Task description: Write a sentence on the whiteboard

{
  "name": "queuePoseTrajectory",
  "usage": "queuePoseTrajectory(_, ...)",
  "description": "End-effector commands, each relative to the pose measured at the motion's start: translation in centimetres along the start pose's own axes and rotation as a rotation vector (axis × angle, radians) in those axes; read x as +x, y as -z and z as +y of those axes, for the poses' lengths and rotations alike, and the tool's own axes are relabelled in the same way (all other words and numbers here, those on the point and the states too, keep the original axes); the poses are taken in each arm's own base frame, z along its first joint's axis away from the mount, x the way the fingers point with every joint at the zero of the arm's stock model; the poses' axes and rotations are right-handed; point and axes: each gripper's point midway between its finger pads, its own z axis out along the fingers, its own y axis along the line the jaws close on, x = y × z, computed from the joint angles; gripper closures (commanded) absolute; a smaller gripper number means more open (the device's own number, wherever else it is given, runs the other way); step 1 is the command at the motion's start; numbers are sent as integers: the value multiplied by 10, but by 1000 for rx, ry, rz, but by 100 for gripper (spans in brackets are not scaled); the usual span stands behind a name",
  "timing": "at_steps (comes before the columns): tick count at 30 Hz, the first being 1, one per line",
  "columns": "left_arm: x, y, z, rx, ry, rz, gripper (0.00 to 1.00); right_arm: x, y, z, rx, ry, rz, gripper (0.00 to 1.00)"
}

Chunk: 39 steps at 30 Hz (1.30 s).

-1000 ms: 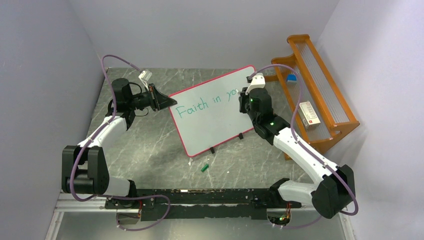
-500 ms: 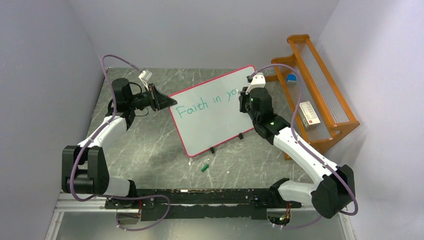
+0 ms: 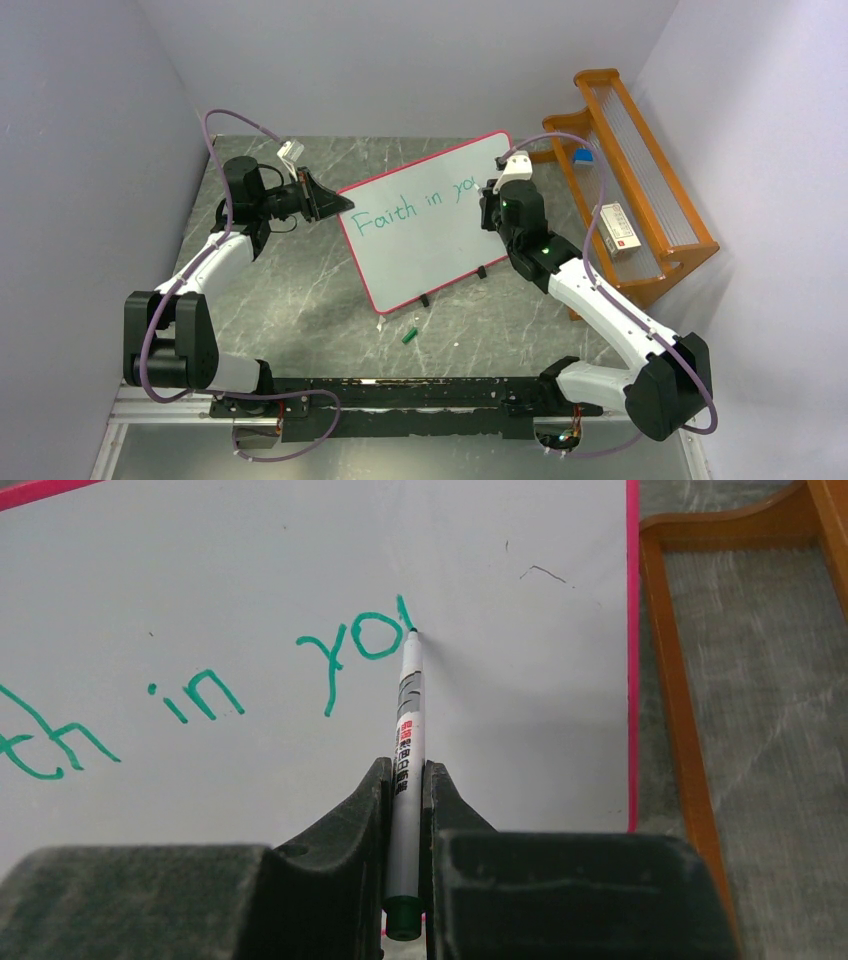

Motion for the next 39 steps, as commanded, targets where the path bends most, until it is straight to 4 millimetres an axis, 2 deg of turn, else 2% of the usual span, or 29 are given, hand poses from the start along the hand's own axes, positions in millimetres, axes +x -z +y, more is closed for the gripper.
queuePoseTrajectory(1,25,-6,11,-27,36,65,95,5,2,-9,32,-2,12,100)
queuePoseTrajectory(9,26,-6,11,-25,38,66,95,3,-1,-14,51,-6,0,100)
queuePoseTrajectory(27,26,-6,11,-25,40,67,95,-26,-8,-10,37,-20,-75,100)
queuePoseTrajectory(39,26,-6,11,-24,40,67,95,-32,-9,-8,30,-23,-84,100)
